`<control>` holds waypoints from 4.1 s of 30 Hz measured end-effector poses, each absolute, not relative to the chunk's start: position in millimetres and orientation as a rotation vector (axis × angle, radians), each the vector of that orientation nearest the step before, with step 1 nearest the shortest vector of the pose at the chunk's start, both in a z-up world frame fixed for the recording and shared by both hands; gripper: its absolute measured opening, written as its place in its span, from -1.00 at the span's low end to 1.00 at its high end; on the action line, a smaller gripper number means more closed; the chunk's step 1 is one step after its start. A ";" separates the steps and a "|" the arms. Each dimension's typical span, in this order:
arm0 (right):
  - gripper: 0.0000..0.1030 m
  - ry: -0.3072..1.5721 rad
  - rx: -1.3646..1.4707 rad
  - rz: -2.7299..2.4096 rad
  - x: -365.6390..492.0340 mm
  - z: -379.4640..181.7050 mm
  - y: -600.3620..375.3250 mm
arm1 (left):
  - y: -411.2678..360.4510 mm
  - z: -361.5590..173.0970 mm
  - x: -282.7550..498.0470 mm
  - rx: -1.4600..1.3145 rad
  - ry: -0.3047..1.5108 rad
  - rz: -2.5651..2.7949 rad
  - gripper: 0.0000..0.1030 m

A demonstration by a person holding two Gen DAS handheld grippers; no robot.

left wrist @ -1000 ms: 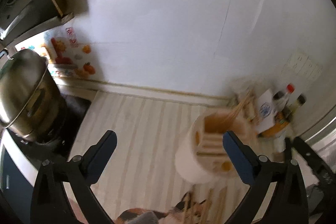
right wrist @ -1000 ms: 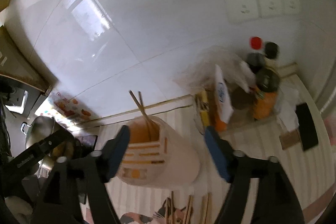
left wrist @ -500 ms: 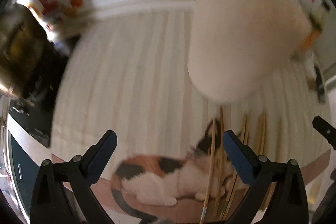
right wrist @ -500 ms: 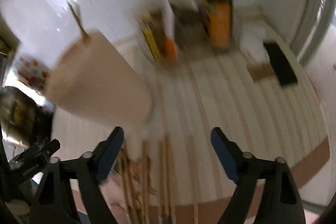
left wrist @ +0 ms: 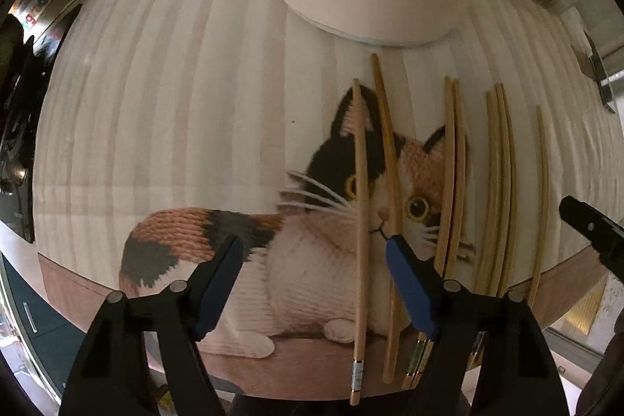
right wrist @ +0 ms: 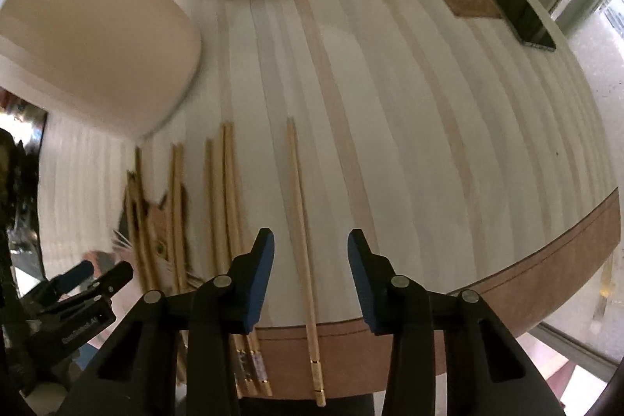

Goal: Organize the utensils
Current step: 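Grasp another chopstick with the left tool while the right tool grasps one too, then lift the left tool's chopstick into the pink holder while the right tool inserts its chopstick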

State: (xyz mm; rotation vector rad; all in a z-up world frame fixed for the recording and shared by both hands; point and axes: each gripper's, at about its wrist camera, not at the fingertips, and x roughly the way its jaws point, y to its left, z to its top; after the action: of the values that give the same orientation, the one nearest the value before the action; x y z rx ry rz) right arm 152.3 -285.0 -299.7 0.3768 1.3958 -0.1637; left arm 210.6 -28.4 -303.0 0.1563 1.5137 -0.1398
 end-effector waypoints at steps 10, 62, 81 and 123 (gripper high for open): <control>-0.19 1.450 0.303 -0.154 147.7 -314.2 -274.1 | -30.8 -311.1 205.8 0.147 1.518 -0.153 -0.53; -0.85 1.618 0.091 -0.099 176.2 -331.0 -222.9 | -8.7 -315.6 246.0 0.142 1.527 -0.071 -0.91; -0.87 1.286 0.187 -0.123 179.3 -234.4 -257.6 | 16.0 -149.8 247.5 0.029 1.134 -0.044 -0.92; -0.87 0.716 0.387 0.024 384.7 -84.2 -233.8 | -25.2 -27.3 376.1 -0.133 1.061 -0.251 -0.87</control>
State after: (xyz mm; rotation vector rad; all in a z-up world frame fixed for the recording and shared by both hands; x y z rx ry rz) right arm 384.7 -233.8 -84.2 0.3875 0.7157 0.0241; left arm 376.1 -25.2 -27.3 -0.1328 1.0612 -0.2512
